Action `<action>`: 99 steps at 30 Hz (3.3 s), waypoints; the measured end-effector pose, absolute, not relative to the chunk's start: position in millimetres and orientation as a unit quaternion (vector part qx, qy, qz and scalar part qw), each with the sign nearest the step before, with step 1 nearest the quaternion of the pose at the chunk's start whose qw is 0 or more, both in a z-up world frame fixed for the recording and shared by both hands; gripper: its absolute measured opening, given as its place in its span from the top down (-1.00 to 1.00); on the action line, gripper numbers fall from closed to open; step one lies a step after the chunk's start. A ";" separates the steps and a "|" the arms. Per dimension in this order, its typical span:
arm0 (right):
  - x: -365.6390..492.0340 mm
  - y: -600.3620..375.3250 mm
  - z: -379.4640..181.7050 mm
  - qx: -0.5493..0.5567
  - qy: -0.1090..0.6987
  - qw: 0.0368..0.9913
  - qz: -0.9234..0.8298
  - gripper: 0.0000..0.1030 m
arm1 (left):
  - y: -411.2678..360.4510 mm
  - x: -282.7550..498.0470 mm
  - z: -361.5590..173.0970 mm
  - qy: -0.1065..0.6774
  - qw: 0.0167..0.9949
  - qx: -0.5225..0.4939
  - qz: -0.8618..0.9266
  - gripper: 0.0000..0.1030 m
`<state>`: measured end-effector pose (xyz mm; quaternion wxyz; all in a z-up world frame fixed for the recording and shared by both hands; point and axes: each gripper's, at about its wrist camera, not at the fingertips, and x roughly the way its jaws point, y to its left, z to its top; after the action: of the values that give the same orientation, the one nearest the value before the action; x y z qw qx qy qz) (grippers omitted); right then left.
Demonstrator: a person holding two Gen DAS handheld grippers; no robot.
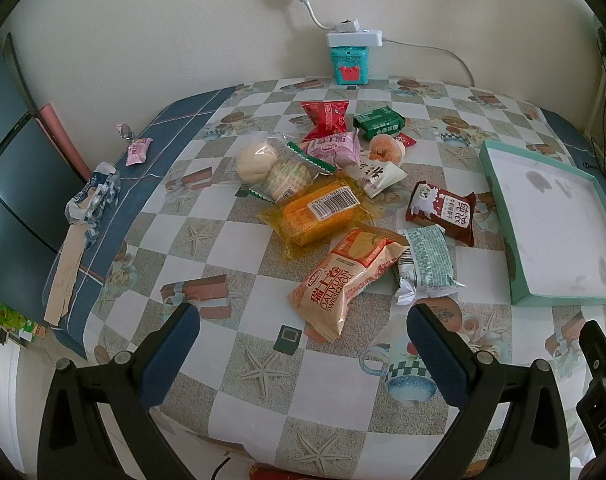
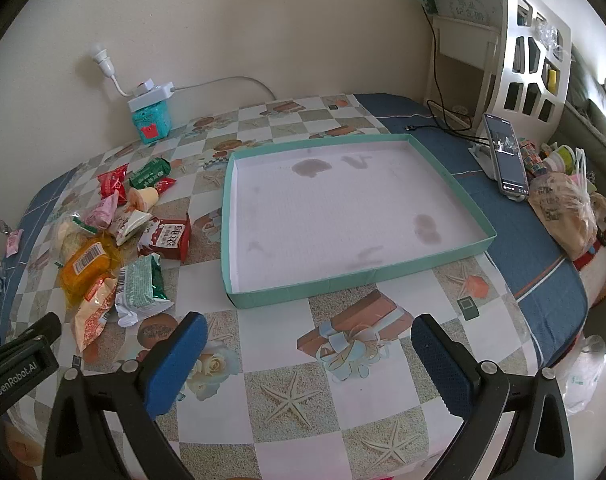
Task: Organize snacks
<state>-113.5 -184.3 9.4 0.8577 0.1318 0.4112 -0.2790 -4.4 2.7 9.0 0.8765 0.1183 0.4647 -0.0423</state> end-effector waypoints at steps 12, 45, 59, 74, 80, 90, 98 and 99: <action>-113.4 -184.0 9.5 0.131 0.411 0.858 -0.279 -1.00 | 2.6 -4.6 8.7 0.464 0.877 0.118 -0.042 -1.00; -113.1 -183.9 9.6 0.130 0.411 0.858 -0.279 -1.00 | 2.6 -4.9 8.6 0.464 0.877 0.118 -0.042 -1.00; -76.4 -161.2 10.4 0.084 0.424 0.871 -0.232 -1.00 | 26.4 23.8 5.1 0.477 0.874 0.077 -0.050 -1.00; 18.8 -119.8 -46.3 0.073 0.492 0.859 -0.125 -1.00 | 45.9 81.4 -37.9 0.518 0.852 0.024 -0.069 -1.00; 33.4 -100.5 -67.7 0.057 0.523 0.845 -0.093 -1.00 | 56.5 93.4 -55.8 0.537 0.841 0.009 -0.057 -1.00; 40.5 -102.1 -76.8 0.062 0.531 0.841 -0.077 -0.74 | 58.3 98.9 -67.8 0.546 0.836 -0.010 -0.055 -1.00; 43.1 -100.9 -74.2 0.059 0.516 0.853 -0.042 -0.29 | 53.5 99.7 -68.3 0.544 0.837 -0.016 -0.057 -1.00; 43.0 -100.7 -73.9 0.059 0.515 0.854 -0.038 -0.21 | 52.7 99.4 -68.3 0.544 0.837 -0.015 -0.058 -1.00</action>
<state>43.0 -100.7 -73.9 0.8541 0.0592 0.5154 -0.0380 99.4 52.7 -68.3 0.8369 -0.0155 0.5441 -0.0575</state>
